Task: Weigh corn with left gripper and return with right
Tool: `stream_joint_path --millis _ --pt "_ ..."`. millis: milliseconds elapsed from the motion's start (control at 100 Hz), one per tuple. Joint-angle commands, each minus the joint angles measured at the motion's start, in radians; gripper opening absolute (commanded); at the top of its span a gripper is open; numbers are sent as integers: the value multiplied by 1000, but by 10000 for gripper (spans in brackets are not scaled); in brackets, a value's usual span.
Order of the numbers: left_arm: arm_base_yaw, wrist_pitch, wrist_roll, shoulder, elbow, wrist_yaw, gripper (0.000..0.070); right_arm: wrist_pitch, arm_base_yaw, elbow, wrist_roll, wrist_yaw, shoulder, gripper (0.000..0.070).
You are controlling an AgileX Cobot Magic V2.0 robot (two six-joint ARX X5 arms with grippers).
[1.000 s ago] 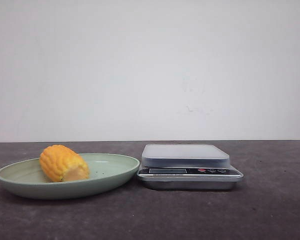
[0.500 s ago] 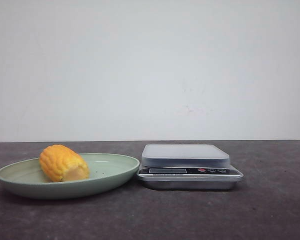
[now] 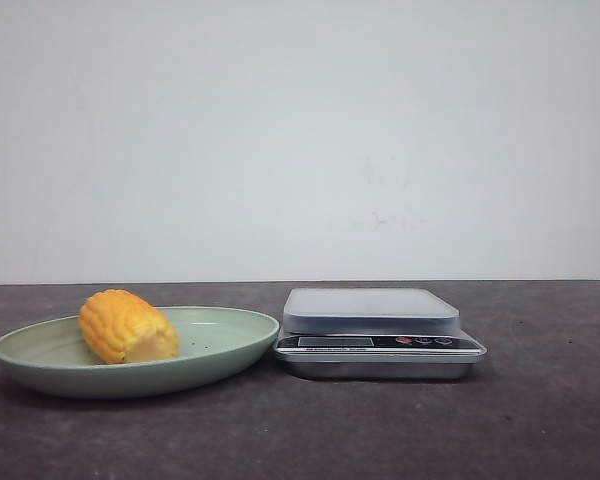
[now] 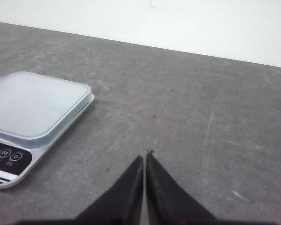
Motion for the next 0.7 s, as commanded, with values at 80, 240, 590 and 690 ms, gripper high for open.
stream_joint_path --millis 80,240,590,690 --pt "3 -3 -32 -2 -21 -3 348 10 0 0 11 0 -1 4" --pt "2 -3 -19 -2 -21 -4 348 10 0 0 11 0 -1 3" --pt "-59 1 -122 -2 -21 -3 348 10 0 0 11 0 -1 3" --pt "-73 1 -122 -2 -21 -2 348 10 0 0 11 0 -1 3"
